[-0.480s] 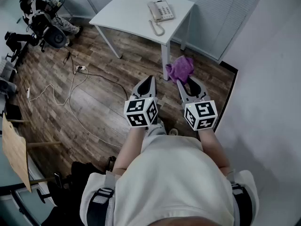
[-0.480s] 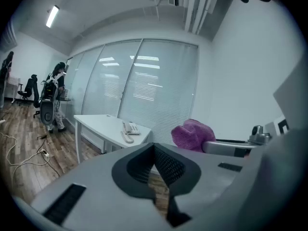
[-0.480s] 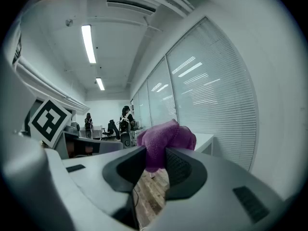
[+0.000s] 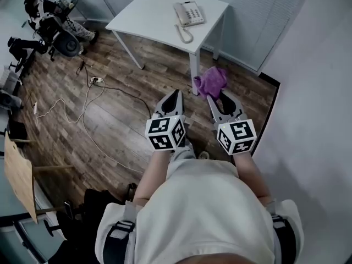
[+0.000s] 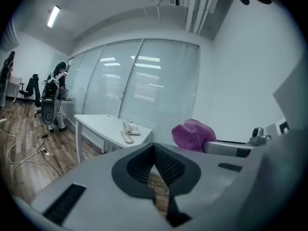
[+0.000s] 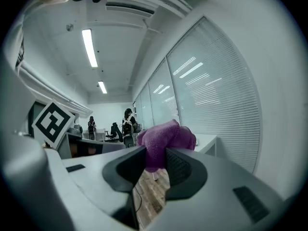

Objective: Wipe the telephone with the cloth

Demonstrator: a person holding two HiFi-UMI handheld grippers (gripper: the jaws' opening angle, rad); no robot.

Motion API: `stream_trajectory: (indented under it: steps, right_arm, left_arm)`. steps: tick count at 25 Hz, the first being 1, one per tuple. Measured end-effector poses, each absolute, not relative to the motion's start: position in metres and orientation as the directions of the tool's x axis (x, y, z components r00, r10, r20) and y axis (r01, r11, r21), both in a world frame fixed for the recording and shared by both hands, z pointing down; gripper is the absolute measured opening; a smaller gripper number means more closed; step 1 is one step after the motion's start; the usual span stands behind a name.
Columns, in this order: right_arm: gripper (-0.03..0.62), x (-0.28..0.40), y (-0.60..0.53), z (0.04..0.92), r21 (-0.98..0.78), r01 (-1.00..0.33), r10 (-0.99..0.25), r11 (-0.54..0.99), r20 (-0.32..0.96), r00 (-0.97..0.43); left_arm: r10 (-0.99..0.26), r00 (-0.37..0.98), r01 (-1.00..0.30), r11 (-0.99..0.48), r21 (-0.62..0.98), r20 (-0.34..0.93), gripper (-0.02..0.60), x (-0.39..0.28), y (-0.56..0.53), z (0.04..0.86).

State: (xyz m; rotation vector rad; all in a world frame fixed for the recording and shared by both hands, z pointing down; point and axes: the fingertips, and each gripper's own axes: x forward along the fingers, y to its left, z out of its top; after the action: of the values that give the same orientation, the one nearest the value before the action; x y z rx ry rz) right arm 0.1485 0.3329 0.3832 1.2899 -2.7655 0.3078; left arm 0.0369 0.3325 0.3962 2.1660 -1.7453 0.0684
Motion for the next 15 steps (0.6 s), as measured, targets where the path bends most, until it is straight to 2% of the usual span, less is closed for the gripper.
stream_trajectory:
  steps: [7, 15]
  right_arm:
    - [0.127, 0.151, 0.33, 0.377, -0.158, -0.752, -0.742, 0.64, 0.129, -0.658]
    - [0.127, 0.159, 0.319, 0.378, -0.195, -0.749, -0.742, 0.633, 0.124, -0.659]
  left_arm:
    - [-0.944, 0.189, -0.959, -0.118, 0.256, 0.272, 0.02, 0.031, 0.331, 0.398]
    - [-0.939, 0.202, -0.959, -0.132, 0.252, 0.279, 0.02, 0.044, 0.323, 0.398]
